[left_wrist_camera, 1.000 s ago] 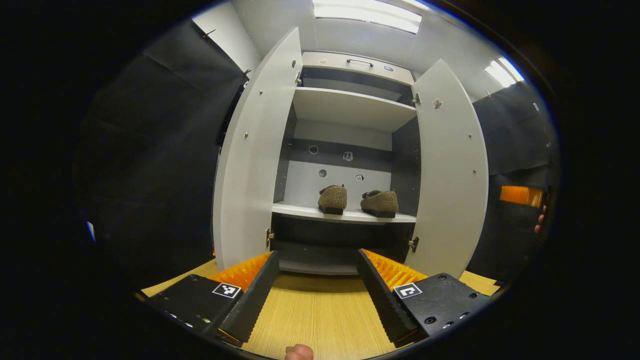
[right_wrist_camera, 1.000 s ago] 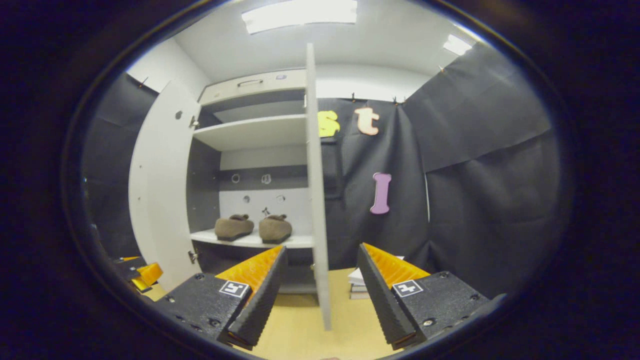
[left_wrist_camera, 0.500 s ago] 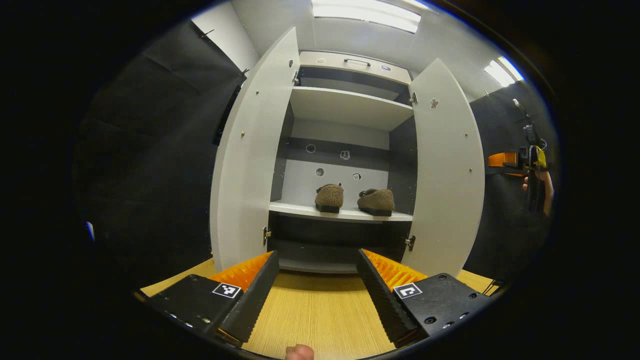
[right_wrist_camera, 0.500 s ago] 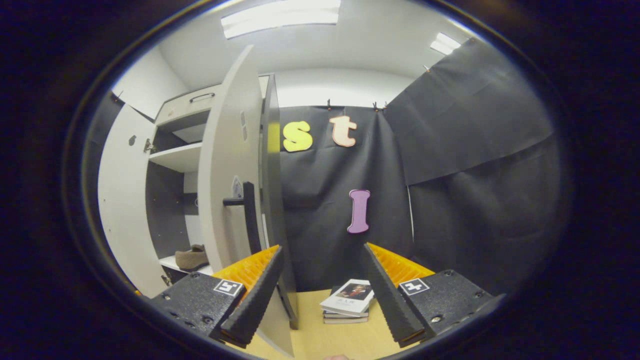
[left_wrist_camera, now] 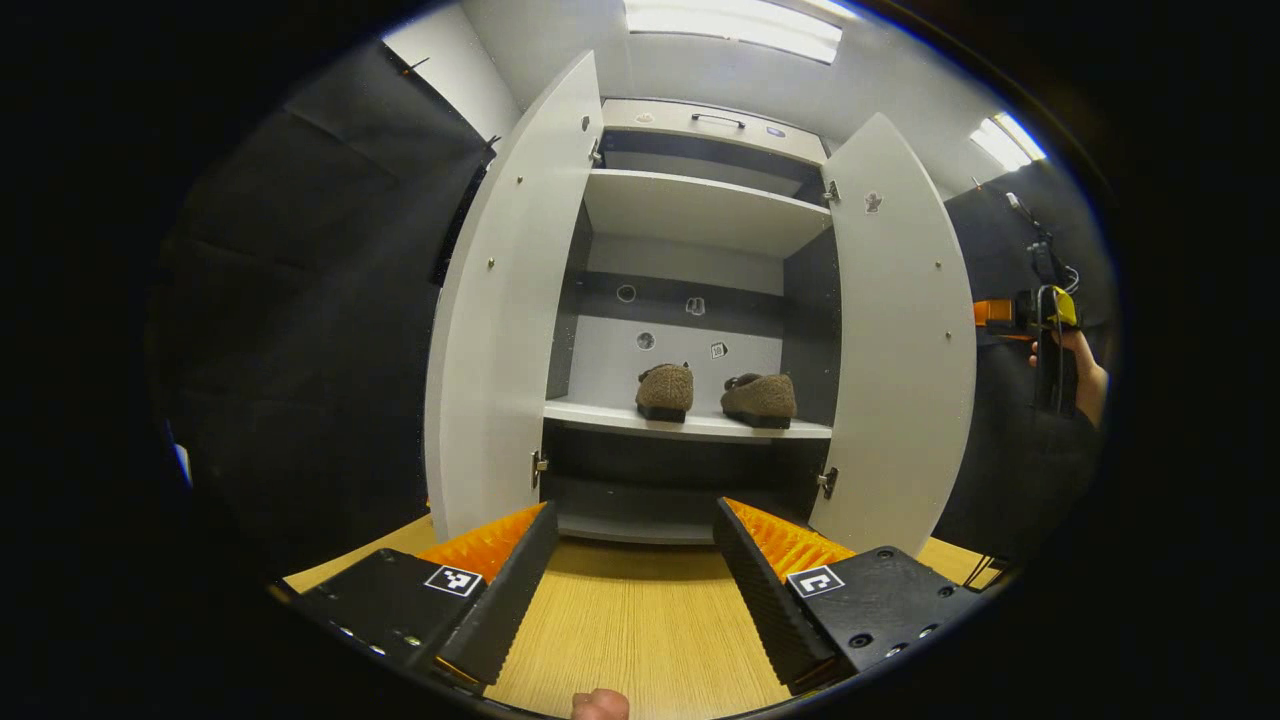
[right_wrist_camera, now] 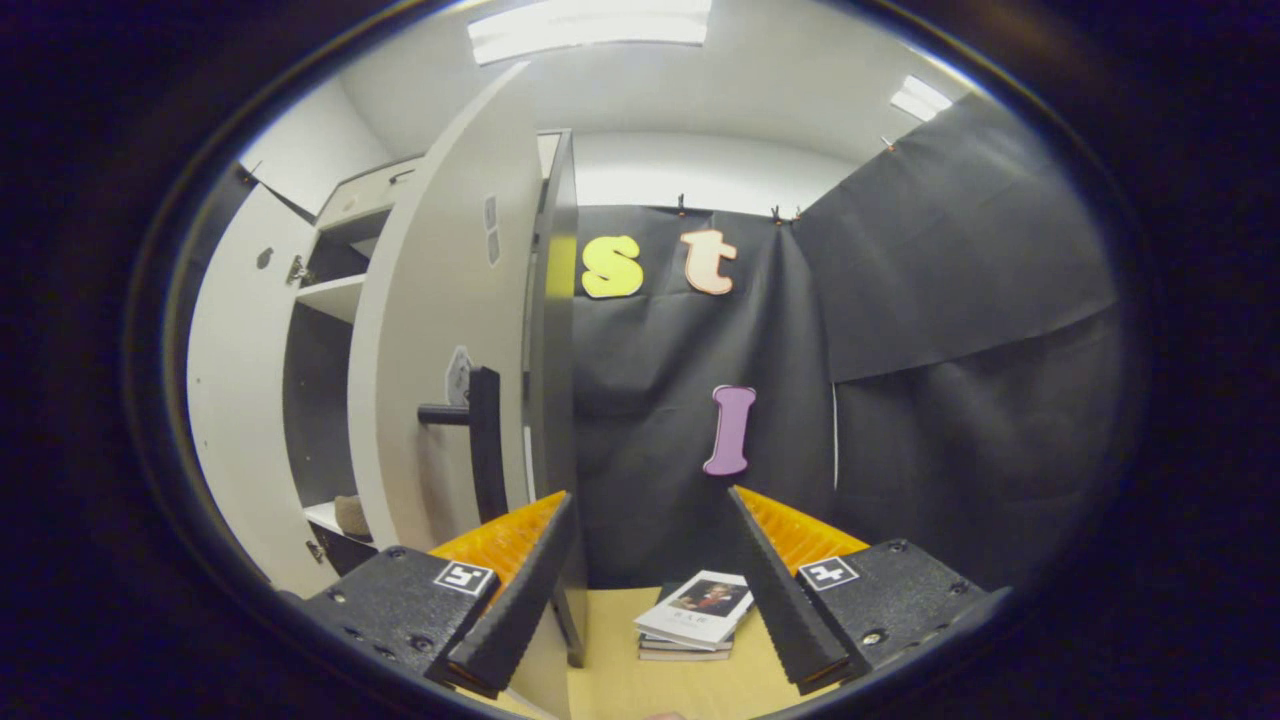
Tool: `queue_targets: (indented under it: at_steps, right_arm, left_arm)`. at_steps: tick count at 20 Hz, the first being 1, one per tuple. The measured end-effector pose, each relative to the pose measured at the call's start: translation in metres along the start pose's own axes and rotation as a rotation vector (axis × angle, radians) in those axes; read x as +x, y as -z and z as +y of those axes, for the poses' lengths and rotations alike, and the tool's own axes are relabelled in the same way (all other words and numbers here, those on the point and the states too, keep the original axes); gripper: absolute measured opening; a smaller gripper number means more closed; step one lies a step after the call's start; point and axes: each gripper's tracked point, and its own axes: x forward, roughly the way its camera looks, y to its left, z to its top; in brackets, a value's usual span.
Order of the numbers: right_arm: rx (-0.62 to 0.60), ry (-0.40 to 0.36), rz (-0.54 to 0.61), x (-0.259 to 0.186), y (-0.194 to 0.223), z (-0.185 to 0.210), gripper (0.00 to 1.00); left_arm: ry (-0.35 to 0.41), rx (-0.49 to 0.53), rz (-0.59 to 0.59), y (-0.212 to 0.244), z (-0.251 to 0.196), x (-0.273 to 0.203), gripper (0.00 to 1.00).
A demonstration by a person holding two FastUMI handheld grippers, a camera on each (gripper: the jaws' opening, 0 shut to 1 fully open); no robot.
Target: Grab one shoe with the right hand and put it into the shoe cabinet, grab the other shoe with the left hand and put it into the shoe cabinet; then close the right door with the right hand and the left door with the left hand.
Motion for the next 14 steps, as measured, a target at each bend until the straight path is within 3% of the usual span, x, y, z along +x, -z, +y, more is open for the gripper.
queue_targets:
  at_steps: [1,2,3,6,14]
  right_arm:
    - [-0.004,-0.002,-0.008,0.002,-0.001,0.002,0.94]
    - [-0.005,-0.002,-0.002,0.001,0.002,0.003,0.88]
    - [-0.002,-0.008,-0.005,0.001,-0.001,0.006,0.94]
    - [-0.011,-0.059,0.011,-0.004,0.001,0.026,0.93]
    - [-0.017,-0.182,-0.007,-0.003,0.005,0.114,0.94]
  left_arm:
    - [0.004,-0.001,-0.002,-0.001,-0.001,0.001,0.95]
    - [0.008,-0.004,-0.004,-0.002,-0.003,0.002,0.95]
    - [0.014,-0.008,-0.006,-0.003,-0.004,0.003,0.95]
    - [0.025,-0.010,-0.007,-0.004,-0.004,0.004,0.95]
    - [0.000,-0.008,-0.012,-0.004,0.008,-0.004,0.95]
